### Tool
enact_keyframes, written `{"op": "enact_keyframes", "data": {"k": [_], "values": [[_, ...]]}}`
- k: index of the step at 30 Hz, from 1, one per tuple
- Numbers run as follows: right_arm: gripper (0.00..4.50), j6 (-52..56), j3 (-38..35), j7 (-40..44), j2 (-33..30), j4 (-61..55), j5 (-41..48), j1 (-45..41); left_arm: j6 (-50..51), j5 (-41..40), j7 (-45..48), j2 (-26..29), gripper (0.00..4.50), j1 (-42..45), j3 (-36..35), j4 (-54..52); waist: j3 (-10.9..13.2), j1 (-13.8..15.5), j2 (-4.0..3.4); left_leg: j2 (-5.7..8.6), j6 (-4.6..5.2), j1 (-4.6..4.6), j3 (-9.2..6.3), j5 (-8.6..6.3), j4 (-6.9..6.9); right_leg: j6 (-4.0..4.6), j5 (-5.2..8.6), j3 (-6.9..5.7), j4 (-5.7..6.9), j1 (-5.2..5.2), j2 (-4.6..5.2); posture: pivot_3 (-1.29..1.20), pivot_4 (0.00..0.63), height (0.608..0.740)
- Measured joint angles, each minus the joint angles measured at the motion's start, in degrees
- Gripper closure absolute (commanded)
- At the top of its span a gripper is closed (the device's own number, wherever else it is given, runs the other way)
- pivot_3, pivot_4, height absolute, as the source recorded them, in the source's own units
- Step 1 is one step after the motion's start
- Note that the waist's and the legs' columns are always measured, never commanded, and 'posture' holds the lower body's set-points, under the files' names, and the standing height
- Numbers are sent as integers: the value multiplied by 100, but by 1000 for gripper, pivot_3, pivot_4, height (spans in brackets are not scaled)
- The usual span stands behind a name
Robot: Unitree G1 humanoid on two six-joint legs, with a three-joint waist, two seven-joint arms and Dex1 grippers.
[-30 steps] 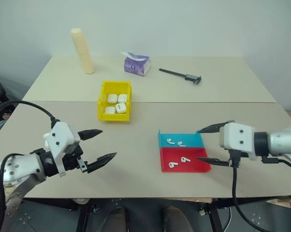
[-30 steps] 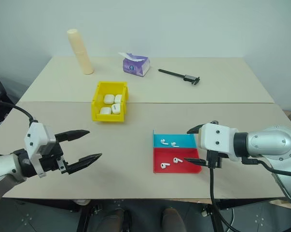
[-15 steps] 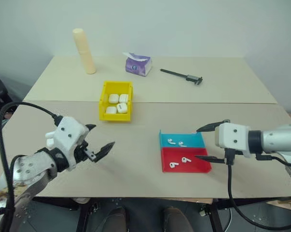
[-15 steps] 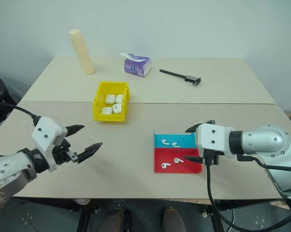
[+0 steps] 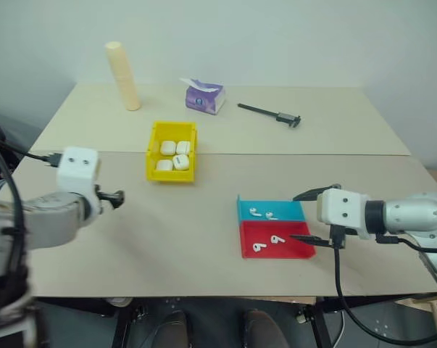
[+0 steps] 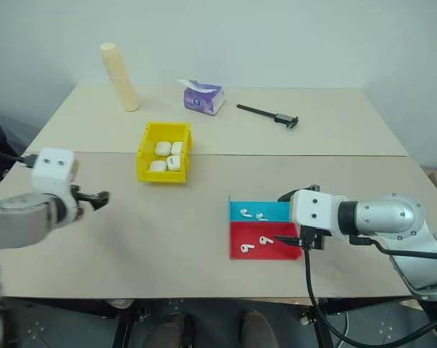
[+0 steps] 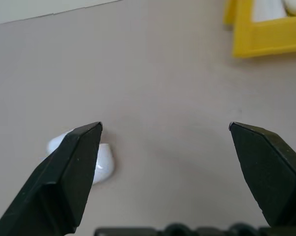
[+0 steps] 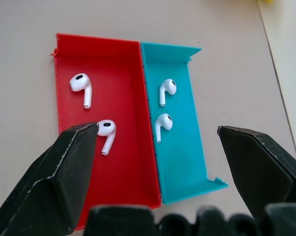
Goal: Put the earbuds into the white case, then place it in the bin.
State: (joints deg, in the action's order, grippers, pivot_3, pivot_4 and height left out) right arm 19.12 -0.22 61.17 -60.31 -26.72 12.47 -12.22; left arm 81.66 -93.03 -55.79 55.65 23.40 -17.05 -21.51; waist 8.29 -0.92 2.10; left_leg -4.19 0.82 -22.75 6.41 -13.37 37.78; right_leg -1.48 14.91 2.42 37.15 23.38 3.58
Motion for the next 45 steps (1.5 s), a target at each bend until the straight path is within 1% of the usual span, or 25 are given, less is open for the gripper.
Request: {"op": "enact_keyframes", "data": {"k": [1,2,3,4,6,7,9,11,14,17,21,25,30,37,41,45], "values": [[19,13,1,-19,7,3,-11,0,-746,-1103,-951,565,0,-131,263,248,1,15,-4,5,-3,8,0,-2,-3,2,2,-1,0,-5,25,0,150,740],[19,14,1,-23,11,3,-13,1,-935,-1357,-1200,657,0,-150,318,298,2,27,-8,16,-3,12,1,-2,-5,3,3,-6,0,-10,44,0,150,740],[19,16,6,-34,27,3,-23,0,-1215,-1653,-1523,683,0,-151,399,358,4,48,-17,33,-2,22,6,-1,-7,2,6,-13,0,-19,37,0,150,740],[19,21,17,-42,49,2,-32,1,-1361,-1766,-1686,683,0,-151,465,389,4,73,-17,38,-2,27,7,-1,-7,1,6,-15,-1,-26,38,0,150,740],[19,22,105,-51,58,2,-94,2,-1663,-1932,-2096,415,0,-126,503,699,4,160,-16,55,-3,36,14,0,-3,2,6,-21,-6,-38,26,0,150,740],[19,22,139,-55,61,5,-116,1,-1689,-1945,-2203,326,0,-122,504,860,5,174,-13,54,-4,34,15,2,-3,3,6,-20,-7,-37,20,0,150,740],[19,37,154,-66,105,17,-120,2,-1598,-1954,-2230,321,0,-44,542,1206,5,177,-12,49,-6,33,16,2,-3,4,7,-18,-9,-35,7,0,150,740],[19,58,179,-99,127,29,-147,24,-1259,-1957,-2074,439,0,281,764,1652,5,180,-12,46,-9,29,19,4,-3,7,9,-20,-9,-33,-4,0,150,740],[19,60,177,-156,128,21,-219,152,-654,-1957,-1562,583,0,1032,1101,2549,5,186,-12,45,-15,23,40,7,-4,8,10,-27,-10,-28,-9,0,150,740],[19,99,155,-167,121,-7,-222,260,-211,-1957,-1279,741,0,1566,1553,3320,5,165,-12,45,-17,21,40,8,-5,7,10,-23,-9,-25,-10,0,150,740],[19,196,88,-179,88,-115,-220,468,212,-1955,-937,829,0,2063,2070,4120,6,151,-11,42,-21,18,36,11,-5,7,11,-23,-7,-21,-12,0,150,740],[19,256,-75,-225,36,-242,-220,595,471,-1957,-716,838,0,2479,2382,4710,6,162,-10,44,-22,14,33,11,-4,6,11,-27,-9,-21,-10,0,150,740],[19,267,-79,-266,35,-248,-232,609,503,-1955,-780,735,0,2719,2482,5393,7,151,-10,43,-23,10,24,12,-4,6,11,-27,-8,-18,-11,0,150,740],[19,267,-52,-273,36,-195,-300,597,591,-1876,-681,754,0,2776,2659,5603,7,160,-9,44,-31,-1,23,17,-2,6,11,-35,-9,-12,-10,0,150,740],[19,267,-44,-270,36,-182,-331,585,717,-1356,-385,672,0,3143,2655,6207,7,160,-9,46,-30,-5,26,16,-1,6,11,-42,-10,-11,-11,0,150,740],[19,276,-46,-270,35,-181,-331,586,903,-498,74,447,0,3460,2477,6648,7,161,-9,47,-32,-12,25,17,0,5,11,-48,-14,-9,-10,0,150,740]]}}
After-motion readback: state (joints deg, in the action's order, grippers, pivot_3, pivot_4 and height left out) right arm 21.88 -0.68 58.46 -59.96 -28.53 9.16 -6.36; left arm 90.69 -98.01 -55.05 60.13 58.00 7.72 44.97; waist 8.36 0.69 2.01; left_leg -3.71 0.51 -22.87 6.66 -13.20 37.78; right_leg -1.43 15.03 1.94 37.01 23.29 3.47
